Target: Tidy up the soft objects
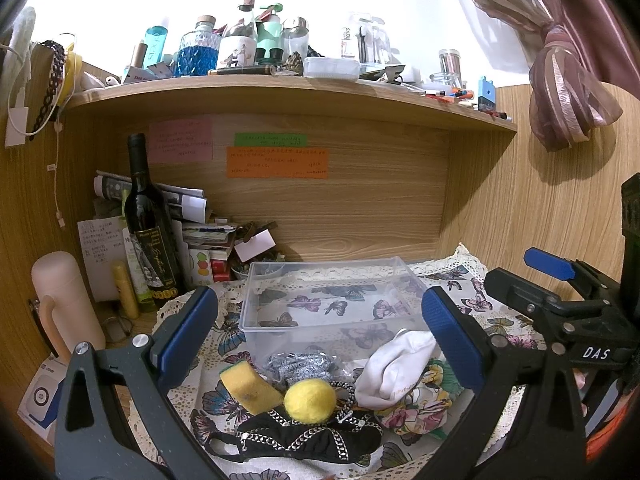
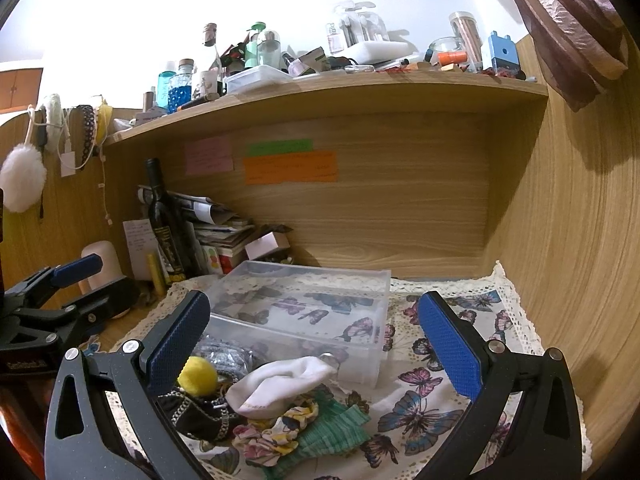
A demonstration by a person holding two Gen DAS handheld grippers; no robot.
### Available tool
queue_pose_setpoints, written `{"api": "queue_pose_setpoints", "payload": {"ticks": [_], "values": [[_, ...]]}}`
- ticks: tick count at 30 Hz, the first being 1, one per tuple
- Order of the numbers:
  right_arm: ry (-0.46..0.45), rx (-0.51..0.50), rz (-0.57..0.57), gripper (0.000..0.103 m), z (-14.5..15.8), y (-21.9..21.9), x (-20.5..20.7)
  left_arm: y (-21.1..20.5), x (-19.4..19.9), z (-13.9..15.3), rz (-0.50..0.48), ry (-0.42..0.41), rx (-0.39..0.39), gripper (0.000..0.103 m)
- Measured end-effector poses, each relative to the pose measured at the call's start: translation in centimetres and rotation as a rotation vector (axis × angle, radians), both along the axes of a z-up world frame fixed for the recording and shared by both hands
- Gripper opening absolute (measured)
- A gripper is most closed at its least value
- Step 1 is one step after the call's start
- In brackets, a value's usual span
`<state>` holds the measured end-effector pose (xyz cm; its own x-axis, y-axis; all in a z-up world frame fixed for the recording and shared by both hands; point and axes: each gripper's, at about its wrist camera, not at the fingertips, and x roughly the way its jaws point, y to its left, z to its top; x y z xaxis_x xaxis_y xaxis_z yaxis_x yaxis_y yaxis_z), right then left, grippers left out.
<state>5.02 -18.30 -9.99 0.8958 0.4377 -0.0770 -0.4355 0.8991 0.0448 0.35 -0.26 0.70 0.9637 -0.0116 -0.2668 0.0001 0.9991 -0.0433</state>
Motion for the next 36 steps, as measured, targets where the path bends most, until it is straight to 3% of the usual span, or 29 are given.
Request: {"api": "queue_pose_setpoints", "payload": {"ticks": [17, 21, 28, 36], "values": [[0.035, -0.013, 0.026, 0.103, -0.7, 0.6, 1.2, 1.4, 1.6, -2.3, -0.021, 0.049, -0.039, 0.103], [0.064, -0.029, 0.031, 0.094, -1.5, 0.7, 2.1, 2.8, 2.3, -3.4, 0.019, 0.097, -0.039, 0.084], [0.195, -0.085, 0.088, 0.085, -3.7, 1.8, 4.7, 5.5, 3.7, -6.1, 0.060, 0.207, -0.080, 0.077], [0.313, -0.142, 0.136, 0.085, -6.5, 3.6, 7.0, 7.5, 6.2, -9.6, 0.088, 0.343, -0.129, 0.063]]}}
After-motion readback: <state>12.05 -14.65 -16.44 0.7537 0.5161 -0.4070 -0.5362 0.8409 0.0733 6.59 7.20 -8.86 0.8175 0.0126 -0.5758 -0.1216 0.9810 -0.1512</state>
